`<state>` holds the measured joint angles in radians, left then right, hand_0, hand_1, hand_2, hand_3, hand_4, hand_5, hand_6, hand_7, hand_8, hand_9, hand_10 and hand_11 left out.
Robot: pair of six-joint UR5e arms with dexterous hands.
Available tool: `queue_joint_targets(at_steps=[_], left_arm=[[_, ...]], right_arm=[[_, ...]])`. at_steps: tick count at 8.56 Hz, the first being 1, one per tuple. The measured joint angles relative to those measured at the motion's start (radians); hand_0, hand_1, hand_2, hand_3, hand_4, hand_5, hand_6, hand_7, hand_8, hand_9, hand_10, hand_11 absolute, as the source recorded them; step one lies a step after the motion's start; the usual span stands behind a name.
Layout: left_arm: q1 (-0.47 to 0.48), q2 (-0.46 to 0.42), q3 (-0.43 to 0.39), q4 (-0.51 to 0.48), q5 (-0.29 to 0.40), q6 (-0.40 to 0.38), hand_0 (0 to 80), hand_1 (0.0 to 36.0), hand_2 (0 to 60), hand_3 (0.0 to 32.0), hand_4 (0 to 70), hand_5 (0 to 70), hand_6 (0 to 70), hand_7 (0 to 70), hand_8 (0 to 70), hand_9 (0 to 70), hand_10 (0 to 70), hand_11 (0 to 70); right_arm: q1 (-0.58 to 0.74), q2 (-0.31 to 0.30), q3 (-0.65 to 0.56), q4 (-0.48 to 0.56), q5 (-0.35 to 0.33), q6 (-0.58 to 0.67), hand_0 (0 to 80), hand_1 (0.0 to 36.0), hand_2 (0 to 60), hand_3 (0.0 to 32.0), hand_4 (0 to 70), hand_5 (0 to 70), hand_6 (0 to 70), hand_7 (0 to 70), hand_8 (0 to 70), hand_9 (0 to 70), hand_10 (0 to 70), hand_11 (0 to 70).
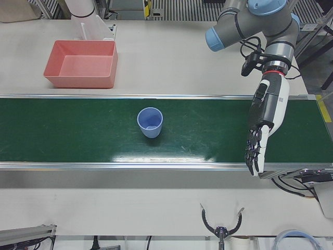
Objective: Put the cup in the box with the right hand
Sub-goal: 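Hold the right hand open beside the belt as the blue cup approaches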
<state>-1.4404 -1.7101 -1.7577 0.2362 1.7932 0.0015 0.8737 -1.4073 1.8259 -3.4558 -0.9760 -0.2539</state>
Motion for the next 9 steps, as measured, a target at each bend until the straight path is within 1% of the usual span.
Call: queue_joint_targets(at_steps=[1, 2, 3, 4, 5, 6, 7, 8, 9], left_arm=[[0.0, 0.0, 0.001, 0.0, 0.0, 0.0, 0.0, 0.0, 0.0, 0.0, 0.0, 0.0, 0.0, 0.0, 0.0, 0.0, 0.0, 0.0], [0.0, 0.0, 0.0, 0.0, 0.0, 0.0, 0.0, 0.0, 0.0, 0.0, 0.0, 0.0, 0.0, 0.0, 0.0, 0.0, 0.0, 0.0], [0.0, 0.0, 0.001, 0.0, 0.0, 0.0, 0.0, 0.0, 0.0, 0.0, 0.0, 0.0, 0.0, 0.0, 0.0, 0.0, 0.0, 0.0], [0.0, 0.0, 0.001, 0.0, 0.0, 0.0, 0.0, 0.0, 0.0, 0.0, 0.0, 0.0, 0.0, 0.0, 0.0, 0.0, 0.0, 0.0], [0.0, 0.0, 0.001, 0.0, 0.0, 0.0, 0.0, 0.0, 0.0, 0.0, 0.0, 0.0, 0.0, 0.0, 0.0, 0.0, 0.0, 0.0], [0.0, 0.0, 0.001, 0.0, 0.0, 0.0, 0.0, 0.0, 0.0, 0.0, 0.0, 0.0, 0.0, 0.0, 0.0, 0.0, 0.0, 0.0], [0.0, 0.0, 0.001, 0.0, 0.0, 0.0, 0.0, 0.0, 0.0, 0.0, 0.0, 0.0, 0.0, 0.0, 0.0, 0.0, 0.0, 0.0], [0.0, 0.0, 0.001, 0.0, 0.0, 0.0, 0.0, 0.0, 0.0, 0.0, 0.0, 0.0, 0.0, 0.0, 0.0, 0.0, 0.0, 0.0], [0.0, -0.001, 0.0, 0.0, 0.0, 0.0, 0.0, 0.0, 0.0, 0.0, 0.0, 0.0, 0.0, 0.0, 0.0, 0.0, 0.0, 0.0]], right_arm=[[-0.008, 0.0, -0.004, 0.001, 0.001, -0.002, 56.0, 16.7, 5.3, 0.0, 22.8, 6.5, 6.0, 20.4, 11.1, 19.9, 1.4, 3.8], [-0.014, 0.001, -0.006, 0.002, 0.003, -0.005, 56.1, 14.3, 0.0, 0.0, 25.6, 6.3, 6.1, 20.6, 11.1, 19.9, 1.9, 4.5], [-0.017, 0.003, -0.007, 0.002, 0.006, -0.007, 53.0, 18.6, 14.0, 0.0, 19.3, 6.2, 6.0, 20.2, 11.1, 19.8, 1.8, 4.2], [-0.019, 0.007, -0.007, 0.003, 0.007, -0.009, 55.2, 14.9, 2.8, 0.0, 24.8, 6.1, 5.9, 20.2, 10.9, 19.7, 1.3, 3.7], [-0.021, 0.01, -0.006, 0.002, 0.007, -0.013, 55.7, 15.4, 2.8, 0.0, 24.8, 6.2, 5.9, 20.2, 10.9, 19.7, 1.2, 3.4], [-0.022, 0.013, -0.005, 0.002, 0.006, -0.018, 53.9, 19.5, 14.3, 0.0, 19.3, 6.4, 5.9, 20.1, 11.0, 19.8, 1.0, 3.2], [-0.024, 0.014, -0.003, 0.002, 0.006, -0.022, 56.7, 15.1, 0.0, 0.0, 23.7, 6.4, 5.9, 20.0, 11.0, 19.7, 0.8, 3.1], [-0.027, 0.015, 0.0, 0.001, 0.005, -0.024, 55.6, 17.1, 5.8, 0.0, 22.9, 6.4, 5.9, 20.1, 11.0, 19.8, 0.7, 2.8], [-0.034, 0.015, 0.003, 0.0, 0.005, -0.028, 55.1, 18.2, 8.6, 0.0, 21.6, 6.5, 6.0, 20.2, 11.1, 19.9, 0.6, 2.7]])
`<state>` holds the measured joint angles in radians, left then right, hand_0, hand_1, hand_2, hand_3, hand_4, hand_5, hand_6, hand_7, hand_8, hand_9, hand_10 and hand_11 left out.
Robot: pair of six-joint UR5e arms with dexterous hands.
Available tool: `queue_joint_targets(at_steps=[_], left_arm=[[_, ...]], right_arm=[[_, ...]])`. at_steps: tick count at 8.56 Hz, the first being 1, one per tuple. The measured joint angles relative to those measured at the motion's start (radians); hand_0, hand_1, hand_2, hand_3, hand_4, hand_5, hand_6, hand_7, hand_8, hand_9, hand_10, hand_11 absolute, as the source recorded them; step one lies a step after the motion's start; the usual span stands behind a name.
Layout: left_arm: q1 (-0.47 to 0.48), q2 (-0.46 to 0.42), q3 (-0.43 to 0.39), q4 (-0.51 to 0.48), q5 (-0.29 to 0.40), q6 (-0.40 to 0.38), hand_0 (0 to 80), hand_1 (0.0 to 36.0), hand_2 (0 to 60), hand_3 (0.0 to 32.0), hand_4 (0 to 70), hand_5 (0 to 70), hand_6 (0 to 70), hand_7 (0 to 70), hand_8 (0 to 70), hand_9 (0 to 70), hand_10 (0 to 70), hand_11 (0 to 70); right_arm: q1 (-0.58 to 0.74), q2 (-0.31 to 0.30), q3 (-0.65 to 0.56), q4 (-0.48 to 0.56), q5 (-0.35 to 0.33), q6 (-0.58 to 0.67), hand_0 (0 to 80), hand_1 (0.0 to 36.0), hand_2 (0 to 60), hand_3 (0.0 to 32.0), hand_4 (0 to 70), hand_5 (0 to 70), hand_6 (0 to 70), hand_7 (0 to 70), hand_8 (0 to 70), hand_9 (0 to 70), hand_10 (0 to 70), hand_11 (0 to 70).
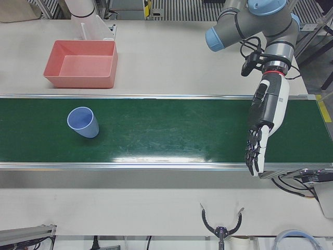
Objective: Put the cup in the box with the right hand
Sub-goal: 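Hold the right hand open beside the belt as the blue cup approaches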
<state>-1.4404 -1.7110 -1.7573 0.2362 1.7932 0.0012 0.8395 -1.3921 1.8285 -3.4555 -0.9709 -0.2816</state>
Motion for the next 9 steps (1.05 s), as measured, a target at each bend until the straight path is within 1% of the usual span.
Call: queue_joint_targets(at_steps=[2, 3, 4, 5, 6, 7, 8, 9], left_arm=[[0.0, 0.0, -0.001, 0.0, 0.0, 0.0, 0.0, 0.0, 0.0, 0.0, 0.0, 0.0, 0.0, 0.0, 0.0, 0.0, 0.0, 0.0], [0.0, 0.0, -0.001, 0.0, 0.0, 0.0, 0.0, 0.0, 0.0, 0.0, 0.0, 0.0, 0.0, 0.0, 0.0, 0.0, 0.0, 0.0], [0.0, 0.001, -0.001, 0.0, 0.0, 0.0, 0.0, 0.0, 0.0, 0.0, 0.0, 0.0, 0.0, 0.0, 0.0, 0.0, 0.0, 0.0], [0.0, 0.001, -0.001, 0.0, 0.0, 0.0, 0.0, 0.0, 0.0, 0.0, 0.0, 0.0, 0.0, 0.0, 0.0, 0.0, 0.0, 0.0], [0.0, 0.001, -0.001, 0.0, 0.0, 0.0, 0.0, 0.0, 0.0, 0.0, 0.0, 0.0, 0.0, 0.0, 0.0, 0.0, 0.0, 0.0], [0.0, 0.001, -0.001, 0.0, 0.0, 0.0, 0.0, 0.0, 0.0, 0.0, 0.0, 0.0, 0.0, 0.0, 0.0, 0.0, 0.0, 0.0], [0.0, 0.001, -0.001, 0.0, 0.0, 0.0, 0.0, 0.0, 0.0, 0.0, 0.0, 0.0, 0.0, 0.0, 0.0, 0.0, 0.0, 0.0], [0.0, 0.001, -0.001, 0.0, 0.0, 0.0, 0.0, 0.0, 0.0, 0.0, 0.0, 0.0, 0.0, 0.0, 0.0, 0.0, 0.0, 0.0]], right_arm=[[-0.016, 0.002, 0.005, 0.0, 0.0, -0.013, 56.2, 16.3, 2.9, 0.0, 21.2, 6.5, 5.9, 20.2, 11.2, 19.9, 0.5, 2.6], [-0.02, 0.004, 0.005, -0.001, 0.001, -0.016, 56.7, 15.3, 0.0, 0.0, 25.1, 6.5, 6.0, 20.3, 11.2, 20.0, 0.5, 2.5], [-0.023, 0.006, 0.006, -0.001, 0.001, -0.018, 56.2, 16.2, 2.9, 0.0, 24.3, 6.4, 5.9, 20.4, 11.2, 20.0, 0.3, 2.2], [-0.024, 0.01, 0.007, -0.001, 0.001, -0.019, 53.7, 19.7, 15.0, 0.0, 20.2, 6.3, 5.9, 20.3, 11.1, 20.0, 0.1, 2.0], [-0.024, 0.015, 0.007, -0.001, 0.0, -0.023, 54.8, 18.0, 9.0, 0.0, 22.7, 6.3, 5.9, 20.3, 11.2, 20.0, 0.0, 1.8], [-0.026, 0.019, 0.007, -0.001, 0.0, -0.028, 56.6, 15.2, 0.0, 0.0, 26.7, 6.2, 5.9, 20.6, 11.2, 20.1, 0.0, 1.9], [-0.029, 0.023, 0.008, -0.001, 0.0, -0.031, 55.4, 17.1, 6.0, 0.0, 24.2, 6.3, 6.0, 20.5, 11.3, 20.3, 0.0, 1.9], [-0.031, 0.026, 0.008, -0.001, 0.0, -0.036, 56.0, 16.3, 3.0, 0.0, 25.6, 6.3, 6.0, 20.6, 11.4, 20.4, 0.2, 2.0]])
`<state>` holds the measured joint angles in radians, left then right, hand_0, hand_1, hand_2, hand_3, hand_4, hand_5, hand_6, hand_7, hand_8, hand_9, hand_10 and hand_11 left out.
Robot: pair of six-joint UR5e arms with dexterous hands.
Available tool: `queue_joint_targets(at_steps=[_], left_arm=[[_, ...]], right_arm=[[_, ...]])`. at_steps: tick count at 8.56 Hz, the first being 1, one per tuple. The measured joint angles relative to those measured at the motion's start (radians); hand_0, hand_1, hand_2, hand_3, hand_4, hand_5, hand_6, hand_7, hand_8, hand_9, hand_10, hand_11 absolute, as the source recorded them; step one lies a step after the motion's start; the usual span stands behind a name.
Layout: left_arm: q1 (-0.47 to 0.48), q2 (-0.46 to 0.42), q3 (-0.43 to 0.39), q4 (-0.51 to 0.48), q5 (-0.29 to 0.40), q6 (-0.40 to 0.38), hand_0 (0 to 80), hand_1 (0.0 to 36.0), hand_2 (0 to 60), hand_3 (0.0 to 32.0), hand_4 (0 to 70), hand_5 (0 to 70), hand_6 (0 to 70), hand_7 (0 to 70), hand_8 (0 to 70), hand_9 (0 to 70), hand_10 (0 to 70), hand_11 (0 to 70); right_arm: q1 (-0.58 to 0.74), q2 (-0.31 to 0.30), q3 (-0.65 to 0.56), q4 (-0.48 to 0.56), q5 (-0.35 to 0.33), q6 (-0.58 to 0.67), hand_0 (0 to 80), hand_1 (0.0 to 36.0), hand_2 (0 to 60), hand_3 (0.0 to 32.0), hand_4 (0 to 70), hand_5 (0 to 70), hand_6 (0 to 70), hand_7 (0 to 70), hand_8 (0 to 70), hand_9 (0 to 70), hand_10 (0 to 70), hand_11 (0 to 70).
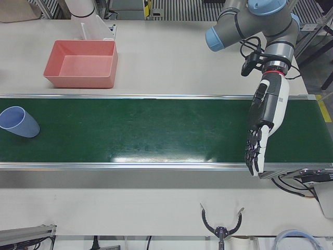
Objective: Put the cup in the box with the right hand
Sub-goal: 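Hold the right hand open beside the belt as the blue cup approaches, then close the right hand fingers around the blue cup on the belt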
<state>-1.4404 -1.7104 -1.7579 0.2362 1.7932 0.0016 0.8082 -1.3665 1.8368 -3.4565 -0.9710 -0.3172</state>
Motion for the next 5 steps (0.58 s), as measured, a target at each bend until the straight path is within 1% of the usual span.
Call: queue_joint_targets(at_steps=[1, 2, 3, 4, 5], left_arm=[[0.0, 0.0, 0.0, 0.0, 0.0, 0.0, 0.0, 0.0, 0.0, 0.0, 0.0, 0.0, 0.0, 0.0, 0.0, 0.0, 0.0, 0.0], [0.0, 0.0, 0.0, 0.0, 0.0, 0.0, 0.0, 0.0, 0.0, 0.0, 0.0, 0.0, 0.0, 0.0, 0.0, 0.0, 0.0, 0.0], [0.0, 0.0, 0.0, 0.0, 0.0, 0.0, 0.0, 0.0, 0.0, 0.0, 0.0, 0.0, 0.0, 0.0, 0.0, 0.0, 0.0, 0.0], [0.0, 0.0, 0.0, 0.0, 0.0, 0.0, 0.0, 0.0, 0.0, 0.0, 0.0, 0.0, 0.0, 0.0, 0.0, 0.0, 0.0, 0.0], [0.0, 0.0, 0.0, 0.0, 0.0, 0.0, 0.0, 0.0, 0.0, 0.0, 0.0, 0.0, 0.0, 0.0, 0.0, 0.0, 0.0, 0.0]], right_arm=[[-0.003, 0.002, 0.002, -0.001, 0.0, -0.003, 55.6, 17.3, 6.1, 0.0, 24.4, 6.3, 6.0, 20.6, 11.3, 20.3, 0.0, 1.7], [-0.006, 0.002, 0.005, -0.001, 0.0, -0.005, 55.5, 17.3, 6.0, 0.0, 24.4, 6.3, 6.0, 20.9, 11.4, 20.5, 0.0, 1.6], [-0.009, 0.002, 0.011, -0.001, 0.001, -0.012, 56.9, 15.5, 0.0, 0.0, 27.4, 6.3, 6.0, 21.0, 11.4, 20.4, 0.0, 1.5], [-0.013, 0.003, 0.017, -0.001, 0.001, -0.019, 56.3, 16.4, 3.0, 0.0, 26.6, 6.3, 6.1, 21.2, 11.4, 20.4, 0.0, 1.5], [-0.018, 0.003, 0.021, -0.001, 0.001, -0.025, 56.9, 15.7, 0.0, 0.0, 27.9, 6.3, 6.1, 21.2, 11.4, 20.5, 0.0, 1.6]])
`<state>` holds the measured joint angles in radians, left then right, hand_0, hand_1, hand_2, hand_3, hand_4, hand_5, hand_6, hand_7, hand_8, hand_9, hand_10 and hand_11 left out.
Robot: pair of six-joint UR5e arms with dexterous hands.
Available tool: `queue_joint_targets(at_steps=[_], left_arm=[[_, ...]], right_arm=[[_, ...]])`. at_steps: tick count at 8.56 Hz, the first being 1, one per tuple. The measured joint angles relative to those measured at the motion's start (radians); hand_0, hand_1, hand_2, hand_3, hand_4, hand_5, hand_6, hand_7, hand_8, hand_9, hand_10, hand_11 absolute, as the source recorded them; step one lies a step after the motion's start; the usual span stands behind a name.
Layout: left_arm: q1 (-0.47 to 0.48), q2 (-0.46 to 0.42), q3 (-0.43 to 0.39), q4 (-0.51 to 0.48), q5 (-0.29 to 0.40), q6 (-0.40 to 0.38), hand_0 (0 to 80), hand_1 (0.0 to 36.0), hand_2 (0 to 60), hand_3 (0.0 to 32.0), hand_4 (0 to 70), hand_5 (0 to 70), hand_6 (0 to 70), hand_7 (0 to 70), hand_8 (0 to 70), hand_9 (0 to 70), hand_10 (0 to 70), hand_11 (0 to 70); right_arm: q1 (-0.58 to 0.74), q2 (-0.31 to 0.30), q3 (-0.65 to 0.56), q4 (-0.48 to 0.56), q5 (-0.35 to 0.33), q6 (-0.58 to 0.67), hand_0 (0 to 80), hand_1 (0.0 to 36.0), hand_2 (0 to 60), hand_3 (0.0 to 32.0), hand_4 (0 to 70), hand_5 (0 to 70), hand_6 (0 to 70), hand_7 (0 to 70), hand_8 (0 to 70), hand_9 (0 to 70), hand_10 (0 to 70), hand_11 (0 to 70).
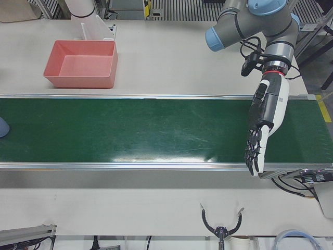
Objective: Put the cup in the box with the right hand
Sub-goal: 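Close the right hand fingers around the blue cup on the belt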
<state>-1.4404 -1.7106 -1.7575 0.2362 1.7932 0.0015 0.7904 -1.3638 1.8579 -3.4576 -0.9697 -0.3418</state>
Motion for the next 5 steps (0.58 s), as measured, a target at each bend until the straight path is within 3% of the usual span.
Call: queue_joint_targets(at_steps=[1, 2, 5], left_arm=[[0.0, 0.0, 0.0, 0.0, 0.0, 0.0, 0.0, 0.0, 0.0, 0.0, 0.0, 0.0, 0.0, 0.0, 0.0, 0.0, 0.0, 0.0], [0.0, 0.0, 0.0, 0.0, 0.0, 0.0, 0.0, 0.0, 0.0, 0.0, 0.0, 0.0, 0.0, 0.0, 0.0, 0.0, 0.0, 0.0], [0.0, -0.001, 0.001, 0.0, 0.0, 0.0, 0.0, 0.0, 0.0, 0.0, 0.0, 0.0, 0.0, 0.0, 0.0, 0.0, 0.0, 0.0]], right_arm=[[-0.003, 0.0, 0.002, 0.0, 0.0, -0.003, 55.9, 17.5, 6.1, 0.0, 25.4, 6.3, 6.1, 21.3, 11.4, 20.5, 0.0, 1.4], [-0.006, 0.0, 0.002, 0.0, 0.0, -0.004, 56.9, 15.7, 0.0, 0.0, 28.2, 6.3, 6.1, 21.4, 11.5, 20.6, 0.0, 1.5], [-0.009, -0.001, -0.002, 0.0, 0.0, -0.01, 55.8, 17.5, 6.2, 0.0, 26.5, 6.3, 6.2, 21.9, 11.6, 20.8, 0.0, 1.7]])
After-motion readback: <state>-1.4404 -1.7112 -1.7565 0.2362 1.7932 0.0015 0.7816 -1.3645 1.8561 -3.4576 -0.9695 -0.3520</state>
